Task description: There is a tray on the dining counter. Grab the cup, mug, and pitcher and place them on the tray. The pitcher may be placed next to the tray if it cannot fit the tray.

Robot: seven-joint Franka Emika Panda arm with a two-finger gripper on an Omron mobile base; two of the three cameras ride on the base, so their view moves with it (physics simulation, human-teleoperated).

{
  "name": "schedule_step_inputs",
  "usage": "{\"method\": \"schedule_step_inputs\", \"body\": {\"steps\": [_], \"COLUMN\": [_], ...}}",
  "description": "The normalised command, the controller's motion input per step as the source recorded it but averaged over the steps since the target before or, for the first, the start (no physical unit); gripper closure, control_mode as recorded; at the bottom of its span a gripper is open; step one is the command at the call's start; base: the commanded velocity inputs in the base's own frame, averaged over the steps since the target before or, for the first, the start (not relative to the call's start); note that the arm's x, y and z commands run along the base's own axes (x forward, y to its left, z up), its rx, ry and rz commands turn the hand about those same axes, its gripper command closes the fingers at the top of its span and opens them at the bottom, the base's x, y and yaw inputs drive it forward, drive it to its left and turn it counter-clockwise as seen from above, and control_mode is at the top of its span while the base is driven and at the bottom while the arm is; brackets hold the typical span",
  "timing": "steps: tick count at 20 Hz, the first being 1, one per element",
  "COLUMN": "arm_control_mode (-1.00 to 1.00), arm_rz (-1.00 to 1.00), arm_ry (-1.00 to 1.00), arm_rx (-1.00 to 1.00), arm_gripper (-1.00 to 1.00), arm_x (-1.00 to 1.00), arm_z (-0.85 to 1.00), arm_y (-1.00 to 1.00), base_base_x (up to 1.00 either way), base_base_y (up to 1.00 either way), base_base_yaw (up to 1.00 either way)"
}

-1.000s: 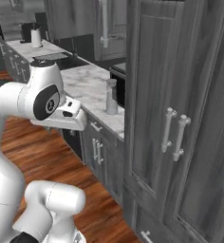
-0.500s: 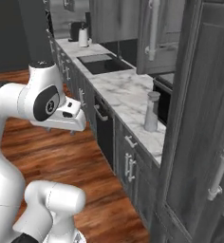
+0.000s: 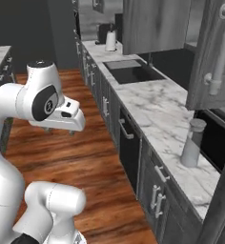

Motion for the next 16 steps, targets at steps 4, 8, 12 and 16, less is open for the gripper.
{"method": "schedule_step_inputs", "body": {"steps": [4, 8, 12, 16], "arm_control_mode": [1.0, 1.0, 1.0, 1.0], "arm_rz": [0.0, 0.0, 0.0, 0.0], "arm_ry": [0.0, 0.0, 0.0, 0.0], "arm_rx": [0.0, 0.0, 0.0, 0.0], "arm_gripper": [-1.0, -1.0, -1.0, -1.0], "arm_x": [0.0, 0.0, 0.0, 0.0], "arm_z": [0.0, 0.0, 0.0, 0.0], "arm_y": [0.0, 0.0, 0.0, 0.0], "base_base_x": [0.95, 0.83, 0.54, 0.33], "base_base_y": [0.0, 0.0, 0.0, 0.0], "base_base_yaw": [0.0, -0.06, -0.34, -0.47]}}
